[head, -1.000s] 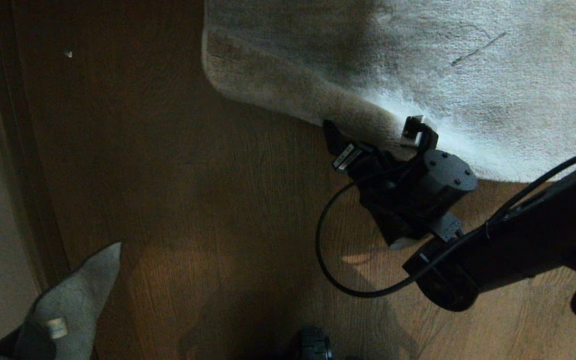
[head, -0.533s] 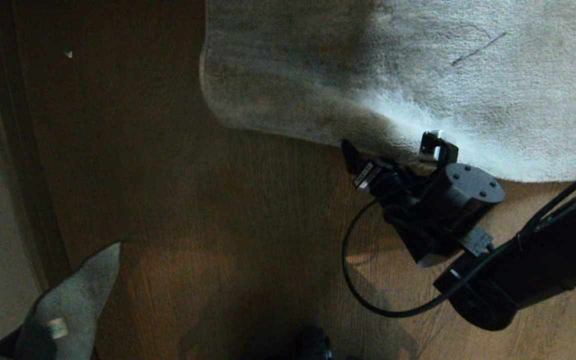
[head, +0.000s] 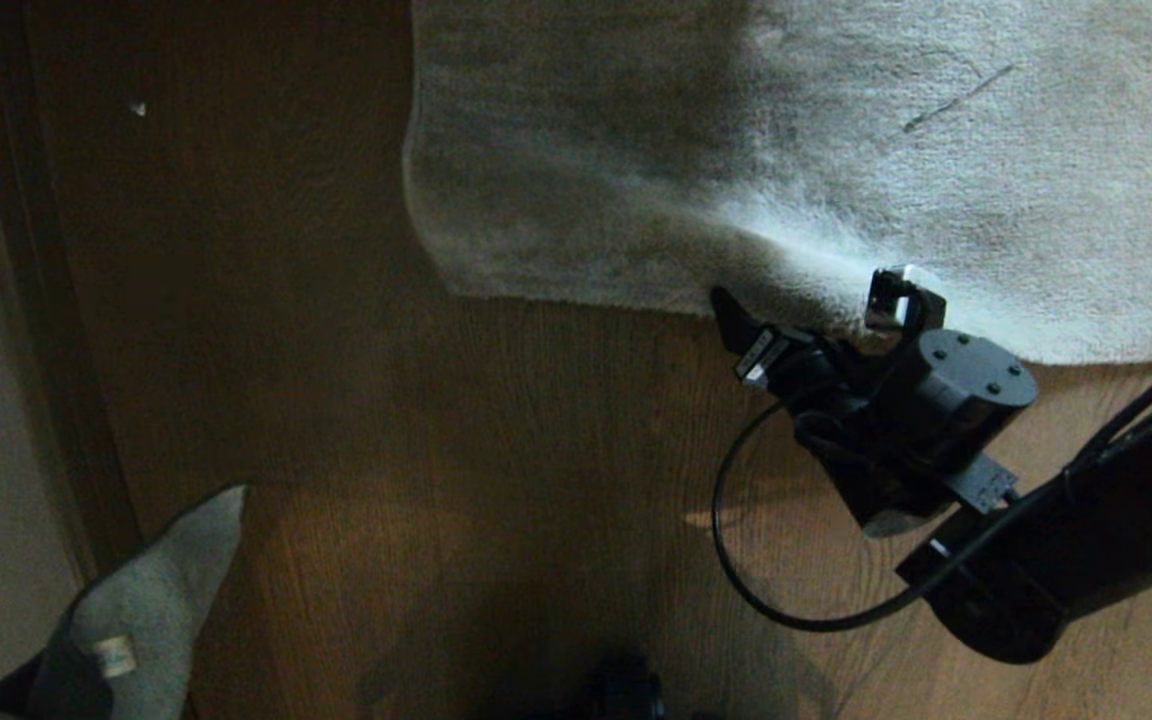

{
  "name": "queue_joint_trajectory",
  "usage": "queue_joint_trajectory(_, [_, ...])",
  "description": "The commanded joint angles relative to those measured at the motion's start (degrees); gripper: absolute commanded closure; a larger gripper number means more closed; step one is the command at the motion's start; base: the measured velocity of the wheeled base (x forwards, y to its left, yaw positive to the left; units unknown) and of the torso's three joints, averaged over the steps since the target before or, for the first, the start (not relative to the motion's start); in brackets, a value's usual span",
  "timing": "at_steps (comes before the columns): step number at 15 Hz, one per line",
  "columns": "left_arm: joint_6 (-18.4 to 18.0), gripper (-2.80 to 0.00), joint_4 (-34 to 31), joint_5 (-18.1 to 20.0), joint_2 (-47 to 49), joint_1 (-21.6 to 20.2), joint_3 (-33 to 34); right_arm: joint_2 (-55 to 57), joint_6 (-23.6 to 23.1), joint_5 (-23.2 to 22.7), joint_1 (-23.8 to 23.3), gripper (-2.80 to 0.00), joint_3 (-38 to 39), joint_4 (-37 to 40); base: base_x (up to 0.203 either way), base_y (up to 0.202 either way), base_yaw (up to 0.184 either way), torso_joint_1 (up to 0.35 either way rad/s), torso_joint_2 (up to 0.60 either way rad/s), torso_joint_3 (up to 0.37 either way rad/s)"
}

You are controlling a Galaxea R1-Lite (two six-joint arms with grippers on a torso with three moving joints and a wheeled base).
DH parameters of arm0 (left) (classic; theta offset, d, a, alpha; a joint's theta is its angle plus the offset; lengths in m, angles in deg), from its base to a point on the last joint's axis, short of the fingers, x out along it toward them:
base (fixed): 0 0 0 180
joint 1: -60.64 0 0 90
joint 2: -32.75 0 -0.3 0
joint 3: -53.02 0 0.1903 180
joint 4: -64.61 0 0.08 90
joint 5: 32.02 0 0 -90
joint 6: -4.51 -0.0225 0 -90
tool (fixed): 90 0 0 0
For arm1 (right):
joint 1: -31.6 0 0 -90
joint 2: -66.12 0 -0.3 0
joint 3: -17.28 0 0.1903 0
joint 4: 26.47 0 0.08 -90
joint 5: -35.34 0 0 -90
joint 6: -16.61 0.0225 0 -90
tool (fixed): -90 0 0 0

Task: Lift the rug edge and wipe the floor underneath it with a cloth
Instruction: Lift up the carpet

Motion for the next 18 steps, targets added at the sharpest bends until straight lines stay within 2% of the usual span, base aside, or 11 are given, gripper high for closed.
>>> queue_joint_trajectory(1, [0.0, 0.0, 0.0, 0.0, 0.0, 0.0, 0.0, -0.7, 0.8, 0.9, -0.2, -2.8, -1.7, -2.7, 0.0, 0.0, 0.0, 0.0, 0.0, 0.0])
queue_joint_trajectory(9, [0.0, 0.0, 0.0, 0.0, 0.0, 0.0, 0.1, -1.2, 14.6, 1.3, 1.9, -2.8, -9.1, -2.7, 0.0, 0.0, 0.0, 0.0, 0.0, 0.0])
queue_joint_trajectory(18, [0.0, 0.0, 0.0, 0.0, 0.0, 0.0, 0.0, 2.5, 15.5, 1.1, 7.9, -2.8, -17.8, -2.7, 0.0, 0.0, 0.0, 0.0, 0.0, 0.0])
